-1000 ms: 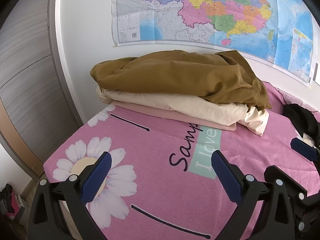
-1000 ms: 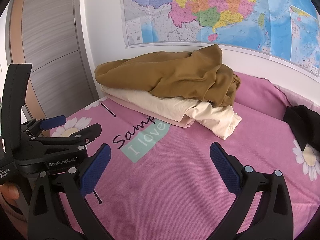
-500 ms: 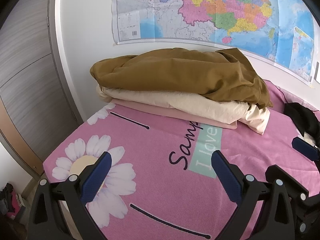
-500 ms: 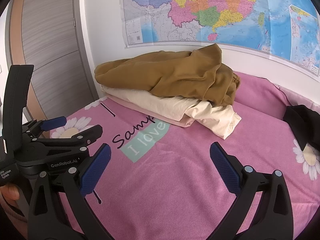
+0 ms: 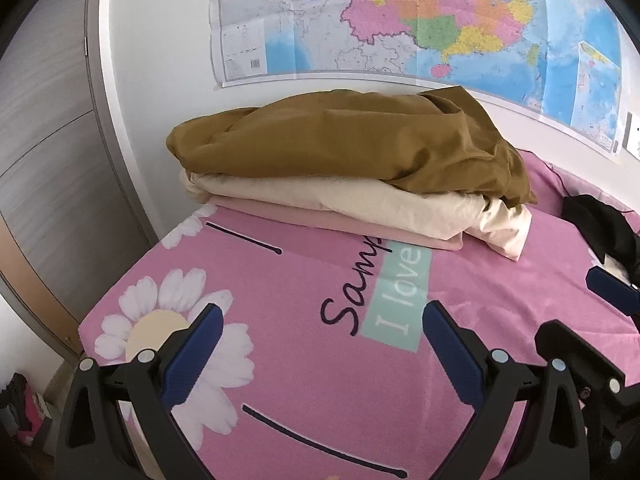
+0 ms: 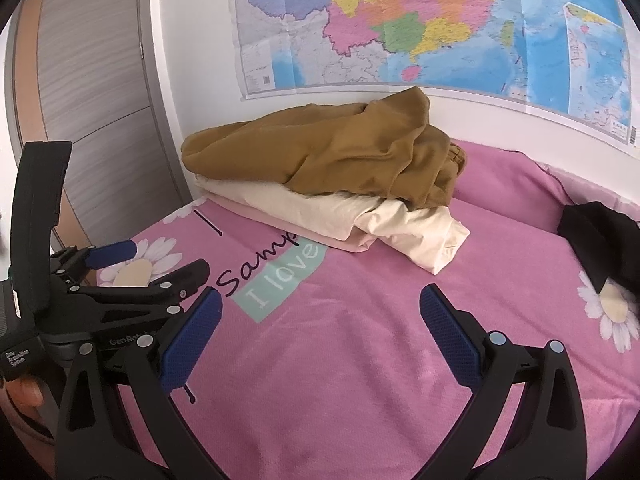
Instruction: Fold large clothes
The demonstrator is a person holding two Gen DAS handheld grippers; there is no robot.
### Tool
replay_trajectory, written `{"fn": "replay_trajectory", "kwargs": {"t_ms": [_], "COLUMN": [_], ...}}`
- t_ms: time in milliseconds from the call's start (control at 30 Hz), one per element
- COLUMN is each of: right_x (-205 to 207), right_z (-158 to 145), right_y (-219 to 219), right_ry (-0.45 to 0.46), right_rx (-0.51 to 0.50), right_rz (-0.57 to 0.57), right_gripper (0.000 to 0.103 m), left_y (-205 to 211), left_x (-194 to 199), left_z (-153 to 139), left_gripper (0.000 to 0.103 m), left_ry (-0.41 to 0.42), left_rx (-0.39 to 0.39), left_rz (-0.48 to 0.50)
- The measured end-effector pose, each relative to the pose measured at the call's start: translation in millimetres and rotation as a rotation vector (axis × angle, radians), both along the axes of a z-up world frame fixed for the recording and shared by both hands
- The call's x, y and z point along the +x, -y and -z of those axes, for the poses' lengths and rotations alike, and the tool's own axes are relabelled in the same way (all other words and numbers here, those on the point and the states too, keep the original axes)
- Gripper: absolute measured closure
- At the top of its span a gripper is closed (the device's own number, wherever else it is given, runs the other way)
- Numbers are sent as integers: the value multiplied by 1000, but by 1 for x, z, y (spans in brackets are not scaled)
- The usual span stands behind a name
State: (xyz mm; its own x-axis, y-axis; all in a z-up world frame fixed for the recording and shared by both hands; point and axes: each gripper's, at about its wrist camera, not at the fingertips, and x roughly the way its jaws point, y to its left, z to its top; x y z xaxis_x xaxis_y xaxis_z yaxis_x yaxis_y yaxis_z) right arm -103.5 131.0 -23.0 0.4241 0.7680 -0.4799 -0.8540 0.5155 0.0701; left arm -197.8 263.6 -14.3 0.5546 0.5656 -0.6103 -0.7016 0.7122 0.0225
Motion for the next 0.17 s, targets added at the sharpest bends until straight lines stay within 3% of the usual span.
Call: {"fn": "replay_trajectory", "kwargs": {"t_ms": [167], "right_x": [4], "right_z": [0], "right_y": [9], "right_ry": [-9], "right_rx": [12], "right_rz": [19], "right_gripper": [5], "left_y": [8], "left_x": [5], "left_z": [-2], "left_gripper": [6], "left_ry": [12], "left_rx": [19], "left_rz": [32]}}
